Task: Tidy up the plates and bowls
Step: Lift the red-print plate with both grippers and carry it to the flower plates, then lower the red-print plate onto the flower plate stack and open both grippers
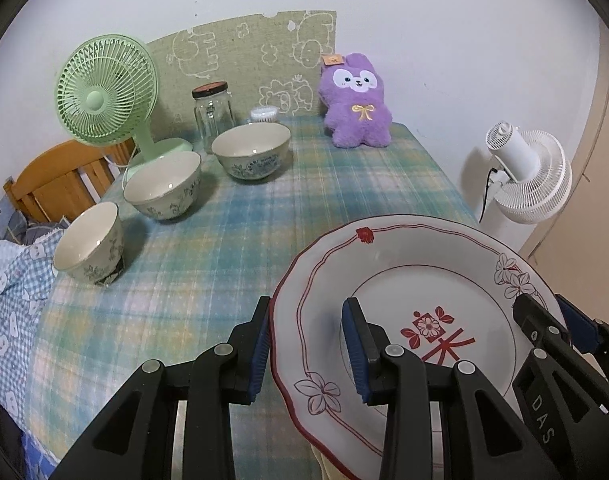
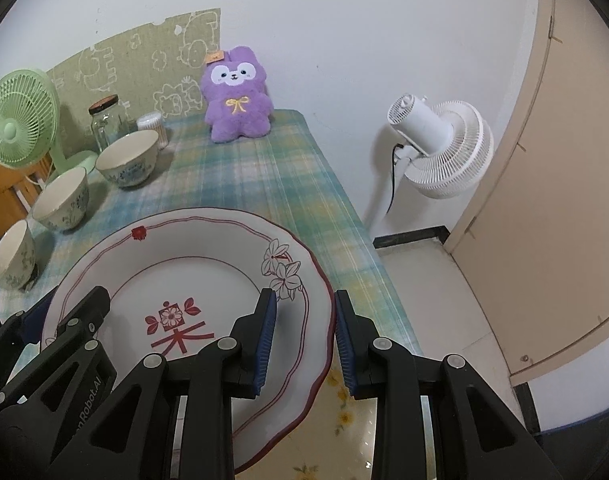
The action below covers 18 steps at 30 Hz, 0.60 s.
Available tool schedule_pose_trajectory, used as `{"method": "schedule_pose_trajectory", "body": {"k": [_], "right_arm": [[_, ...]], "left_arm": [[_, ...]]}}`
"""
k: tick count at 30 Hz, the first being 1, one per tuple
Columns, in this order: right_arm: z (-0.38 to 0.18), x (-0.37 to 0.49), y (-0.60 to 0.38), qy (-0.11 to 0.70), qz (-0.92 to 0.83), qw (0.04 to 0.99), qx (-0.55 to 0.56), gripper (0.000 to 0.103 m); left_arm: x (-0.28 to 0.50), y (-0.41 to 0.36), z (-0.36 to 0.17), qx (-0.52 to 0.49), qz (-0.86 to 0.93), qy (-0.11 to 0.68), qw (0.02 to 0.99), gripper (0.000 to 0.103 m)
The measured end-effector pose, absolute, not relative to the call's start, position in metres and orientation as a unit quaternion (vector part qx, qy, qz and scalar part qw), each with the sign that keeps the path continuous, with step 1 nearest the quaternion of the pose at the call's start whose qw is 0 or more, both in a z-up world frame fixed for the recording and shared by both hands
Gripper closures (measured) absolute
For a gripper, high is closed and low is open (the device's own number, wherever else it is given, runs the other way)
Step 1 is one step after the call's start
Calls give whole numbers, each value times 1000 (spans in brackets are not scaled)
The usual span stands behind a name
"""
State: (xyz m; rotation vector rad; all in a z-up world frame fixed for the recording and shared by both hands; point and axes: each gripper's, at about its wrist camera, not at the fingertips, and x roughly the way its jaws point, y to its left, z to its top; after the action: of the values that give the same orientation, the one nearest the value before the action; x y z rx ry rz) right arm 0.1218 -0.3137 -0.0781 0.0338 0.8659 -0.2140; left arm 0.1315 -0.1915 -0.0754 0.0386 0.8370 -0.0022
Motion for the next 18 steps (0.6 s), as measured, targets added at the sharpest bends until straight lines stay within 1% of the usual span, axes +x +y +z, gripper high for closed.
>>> {"method": "schedule_pose_trajectory", "body": {"k": [18], "right_arm": [[-111, 86, -336, 431, -63, 900, -12, 71]], "left_arm": [[88, -211, -111, 10, 34, 419, 907, 69]]}}
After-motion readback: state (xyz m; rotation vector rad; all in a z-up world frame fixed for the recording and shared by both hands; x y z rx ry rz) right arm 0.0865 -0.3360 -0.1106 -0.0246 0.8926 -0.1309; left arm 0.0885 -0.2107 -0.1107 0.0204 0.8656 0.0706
